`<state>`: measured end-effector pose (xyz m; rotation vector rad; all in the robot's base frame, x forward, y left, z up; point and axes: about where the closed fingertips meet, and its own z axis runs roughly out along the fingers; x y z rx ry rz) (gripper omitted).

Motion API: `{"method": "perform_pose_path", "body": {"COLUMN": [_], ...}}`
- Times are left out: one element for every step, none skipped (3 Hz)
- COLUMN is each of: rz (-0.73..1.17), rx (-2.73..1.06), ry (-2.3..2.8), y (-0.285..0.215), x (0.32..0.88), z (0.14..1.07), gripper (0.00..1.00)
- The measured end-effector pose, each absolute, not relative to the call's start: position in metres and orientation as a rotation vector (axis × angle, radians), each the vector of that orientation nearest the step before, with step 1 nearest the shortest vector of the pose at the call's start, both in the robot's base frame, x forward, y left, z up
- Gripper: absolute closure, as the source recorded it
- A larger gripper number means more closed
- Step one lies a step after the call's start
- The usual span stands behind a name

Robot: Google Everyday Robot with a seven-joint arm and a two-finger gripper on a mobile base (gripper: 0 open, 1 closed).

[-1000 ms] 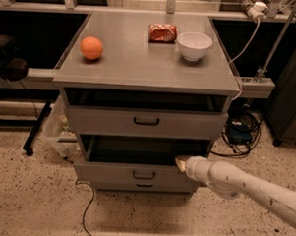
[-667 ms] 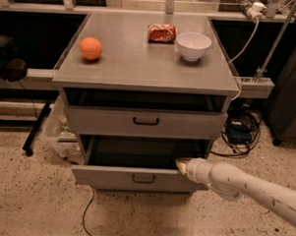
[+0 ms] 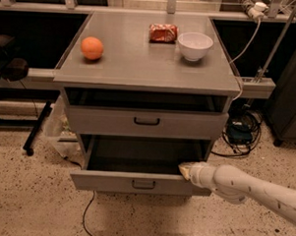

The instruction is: Open middle drawer

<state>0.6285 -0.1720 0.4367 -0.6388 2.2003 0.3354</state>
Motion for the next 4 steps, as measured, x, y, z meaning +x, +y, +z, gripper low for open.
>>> {"method": "perform_pose_path", "body": {"rz": [0.314,0.314,0.252,0.243], "rx": [-0.697,-0.698,-0.803,-0.827], "ry": [2.222,2.222,2.236,2.233], "y": [-0.177,-0.177,-0.182,-0.183], "x": [0.605,0.605,0.584,0.582], "z": [0.433,0.437,0.436,0.437], "gripper": [1.00,1.00,1.00,1.00]}}
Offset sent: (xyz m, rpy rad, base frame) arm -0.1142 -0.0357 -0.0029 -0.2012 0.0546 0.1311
